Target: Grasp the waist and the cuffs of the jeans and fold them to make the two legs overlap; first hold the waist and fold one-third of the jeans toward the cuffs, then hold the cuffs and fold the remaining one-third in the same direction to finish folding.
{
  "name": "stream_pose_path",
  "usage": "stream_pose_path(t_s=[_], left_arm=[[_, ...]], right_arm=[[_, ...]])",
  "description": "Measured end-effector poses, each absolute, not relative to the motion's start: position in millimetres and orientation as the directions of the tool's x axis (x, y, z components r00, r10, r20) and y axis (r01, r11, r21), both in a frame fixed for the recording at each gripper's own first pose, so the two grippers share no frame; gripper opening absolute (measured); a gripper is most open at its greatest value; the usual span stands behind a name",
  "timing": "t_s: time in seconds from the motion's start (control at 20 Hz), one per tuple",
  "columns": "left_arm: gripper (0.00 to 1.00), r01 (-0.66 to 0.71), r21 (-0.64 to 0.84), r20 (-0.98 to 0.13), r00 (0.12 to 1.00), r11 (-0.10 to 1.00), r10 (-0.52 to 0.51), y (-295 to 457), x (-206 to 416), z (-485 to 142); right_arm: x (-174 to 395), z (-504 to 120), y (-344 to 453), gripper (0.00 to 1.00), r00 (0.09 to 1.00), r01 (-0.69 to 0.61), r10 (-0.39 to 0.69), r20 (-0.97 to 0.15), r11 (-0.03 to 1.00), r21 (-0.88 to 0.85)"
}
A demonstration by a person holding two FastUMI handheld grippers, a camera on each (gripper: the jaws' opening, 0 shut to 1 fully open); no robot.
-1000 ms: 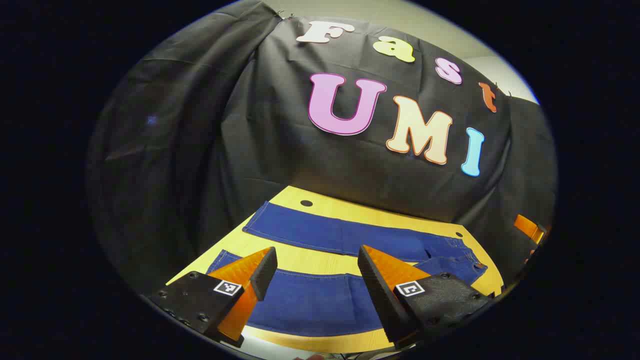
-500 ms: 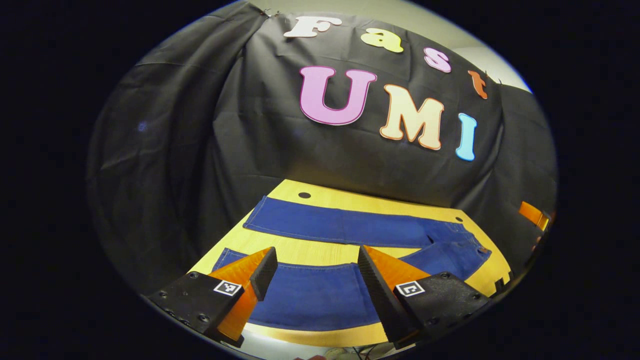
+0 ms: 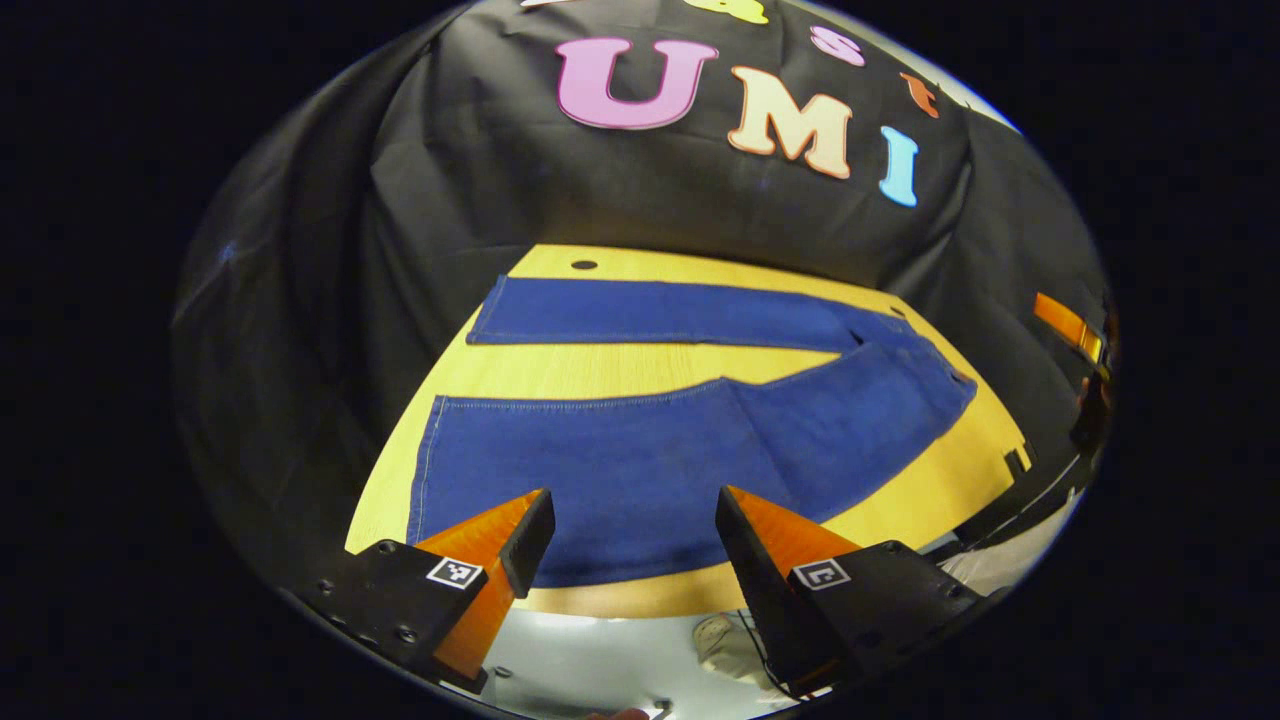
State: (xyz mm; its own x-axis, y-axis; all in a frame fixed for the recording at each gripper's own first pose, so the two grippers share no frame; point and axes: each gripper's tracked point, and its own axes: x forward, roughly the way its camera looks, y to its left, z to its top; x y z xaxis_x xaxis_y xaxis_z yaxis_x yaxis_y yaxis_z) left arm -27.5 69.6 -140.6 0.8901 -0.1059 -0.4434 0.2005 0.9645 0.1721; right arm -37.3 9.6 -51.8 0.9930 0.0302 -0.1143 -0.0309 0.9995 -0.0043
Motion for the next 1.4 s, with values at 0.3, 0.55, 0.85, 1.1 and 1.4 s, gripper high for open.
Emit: stream_pose_path(t_s=[0.3, 0.55, 0.85, 1.1, 1.4], left_arm=[[0.96, 0.335, 0.308, -0.65, 0.758, 0.89, -0.061, 107.1, -34.6, -188.9], [0.97, 0.508, 0.417, -0.756, 0.654, 0.754, -0.022, 115.6, -32.5, -201.5], [0.95, 0.64, 0.445, -0.829, 0.558, 0.627, 0.018, 113.4, -41.7, -200.4], [0.94, 0.709, 0.372, -0.891, 0.455, 0.599, 0.016, 108.9, -45.5, -203.7], [0.96, 0.732, 0.358, -0.912, 0.407, 0.58, 0.05, 107.7, -42.5, -206.9]], right_arm=[[-46.5, -79.2, 22.5, 0.98, 0.98, -0.063, 0.059, -0.188, 0.998, -0.011], [-54.1, -88.2, 25.4, 0.94, 0.975, -0.065, 0.062, -0.214, 0.998, -0.01], [-60.4, -96.4, 12.4, 0.94, 0.971, -0.027, 0.019, -0.237, 0.999, -0.031], [-58.6, -102.8, 8.4, 0.98, 0.966, -0.019, 0.005, -0.259, 0.998, -0.051], [-51.1, -112.5, 9.3, 0.98, 0.953, -0.056, 0.031, -0.302, 0.996, -0.075]])
